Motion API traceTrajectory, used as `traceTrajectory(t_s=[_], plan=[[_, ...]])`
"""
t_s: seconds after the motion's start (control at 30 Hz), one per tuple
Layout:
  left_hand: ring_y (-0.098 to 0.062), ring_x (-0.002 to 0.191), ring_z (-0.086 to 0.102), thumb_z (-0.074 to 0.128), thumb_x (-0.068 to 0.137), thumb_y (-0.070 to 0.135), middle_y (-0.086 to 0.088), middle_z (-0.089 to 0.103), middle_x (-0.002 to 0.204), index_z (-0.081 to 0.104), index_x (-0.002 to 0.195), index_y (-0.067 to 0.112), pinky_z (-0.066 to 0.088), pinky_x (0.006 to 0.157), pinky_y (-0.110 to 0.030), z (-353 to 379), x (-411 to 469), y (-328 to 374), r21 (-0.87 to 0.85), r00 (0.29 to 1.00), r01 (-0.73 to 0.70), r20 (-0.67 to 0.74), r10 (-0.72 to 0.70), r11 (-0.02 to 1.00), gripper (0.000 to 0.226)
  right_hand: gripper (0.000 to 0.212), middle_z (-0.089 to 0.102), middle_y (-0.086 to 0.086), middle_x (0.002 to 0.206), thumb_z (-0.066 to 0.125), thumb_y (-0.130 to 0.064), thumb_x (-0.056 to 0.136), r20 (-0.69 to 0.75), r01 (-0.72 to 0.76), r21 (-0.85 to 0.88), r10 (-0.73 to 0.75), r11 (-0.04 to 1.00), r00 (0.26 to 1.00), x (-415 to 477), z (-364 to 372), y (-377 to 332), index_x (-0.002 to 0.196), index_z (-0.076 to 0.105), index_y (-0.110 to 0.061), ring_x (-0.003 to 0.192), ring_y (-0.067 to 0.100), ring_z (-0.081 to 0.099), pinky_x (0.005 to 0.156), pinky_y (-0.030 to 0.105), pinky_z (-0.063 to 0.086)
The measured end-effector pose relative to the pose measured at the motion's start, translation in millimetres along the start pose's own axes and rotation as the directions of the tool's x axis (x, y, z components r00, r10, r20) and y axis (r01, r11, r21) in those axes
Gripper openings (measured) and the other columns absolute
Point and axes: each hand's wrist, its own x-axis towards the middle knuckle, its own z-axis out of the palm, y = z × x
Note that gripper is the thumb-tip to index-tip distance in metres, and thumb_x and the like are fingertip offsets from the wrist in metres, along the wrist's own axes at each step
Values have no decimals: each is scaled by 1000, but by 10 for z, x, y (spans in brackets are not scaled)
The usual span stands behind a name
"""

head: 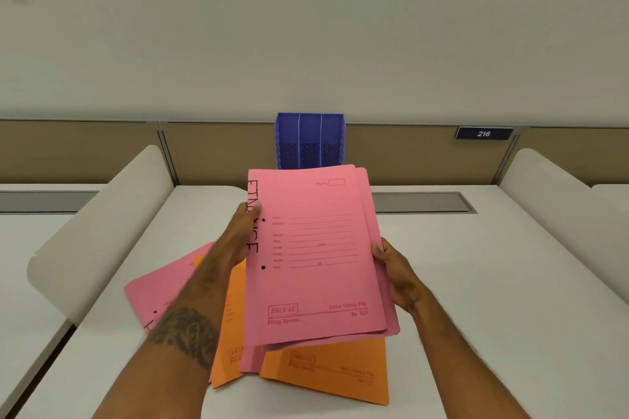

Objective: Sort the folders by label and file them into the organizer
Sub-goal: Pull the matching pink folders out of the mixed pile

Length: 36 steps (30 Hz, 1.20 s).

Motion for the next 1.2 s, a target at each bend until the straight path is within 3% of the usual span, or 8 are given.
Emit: traceTrajectory(t_s=[0.13, 0.3, 0.43, 0.57, 0.83, 1.03, 1.13, 1.2], plan=[[-21, 79, 68, 37, 107, 28, -5, 70, 95, 48, 117, 22, 57, 72, -39, 119, 1, -38, 23, 999, -33, 2, 33, 999, 17, 47, 69, 17, 116, 34, -48, 102, 4, -23, 13, 23, 1000, 1000, -10, 14, 32, 127, 60, -18, 103, 39, 68, 88, 57, 54], [-22, 90, 70, 39, 105, 28, -7, 69, 113, 49, 134, 22, 58, 75, -38, 270, 109, -161, 121, 992, -125, -1, 126, 985, 31, 38, 69, 11, 119, 57, -33, 97, -11, -5, -11, 5, 1000, 1000, 0, -20, 50, 131, 50, -18, 103, 36, 69, 87, 59, 54], [-27, 98, 72, 52, 99, 42, -11, 72, 115, 53, 135, 15, 60, 83, -46, 450, 159, -252, 66, 995, 4, 95, -10, 998, 44, 34, 69, 12, 118, 59, -31, 96, -82, -16, -4, 16, 1000, 996, -29, -261, 66, 127, 53, -19, 101, 37, 69, 86, 59, 54], [-27, 101, 69, 59, 97, 36, -5, 75, 105, 63, 115, 21, 51, 94, -50, 783, 42, -372, 277, 951, 96, 258, -170, 956, 24, 32, 69, 11, 118, 58, -28, 97, -145, -33, -2, 32, 999, 989, -47, -651, 46, 127, 53, -19, 102, 37, 69, 87, 61, 53], [-20, 101, 69, 66, 93, 28, -2, 72, 111, 58, 119, 17, 56, 74, -36, 1806, -26, -641, 366, 920, 38, 352, -175, 930, 28, 34, 70, 12, 114, 61, -29, 95, -266, -140, -126, 103, 982, 959, -146, -1843, 20, 125, 53, -14, 96, 34, 71, 85, 56, 56], [-16, 91, 68, 63, 95, 21, -2, 71, 102, 59, 99, 24, 54, 68, -32, 2909, -291, -971, 390, 913, 75, 344, -221, 918, 6, 34, 70, 12, 112, 64, -26, 93, -336, -227, -203, 150, 953, 930, -265, -2974, 92, 122, 55, -11, 93, 31, 71, 85, 51, 58], [-16, 86, 66, 65, 95, 20, 0, 68, 97, 54, 95, 26, 54, 67, -32, 3400, -386, -1171, 389, 921, 116, 301, -246, 914, 12, 32, 69, 9, 114, 61, -25, 95, -342, -272, -280, 169, 921, 925, -329, -3484, 140, 124, 58, -10, 96, 27, 70, 83, 42, 58], [-19, 91, 68, 68, 93, 24, -3, 69, 105, 55, 105, 24, 56, 70, -34, 3647, -419, -1318, 400, 920, 138, 286, -267, 906, 18, 31, 69, 8, 113, 60, -23, 96, -350, -300, -303, 187, 905, 918, -354, -3754, 182, 124, 60, -10, 95, 25, 69, 82, 38, 58]])
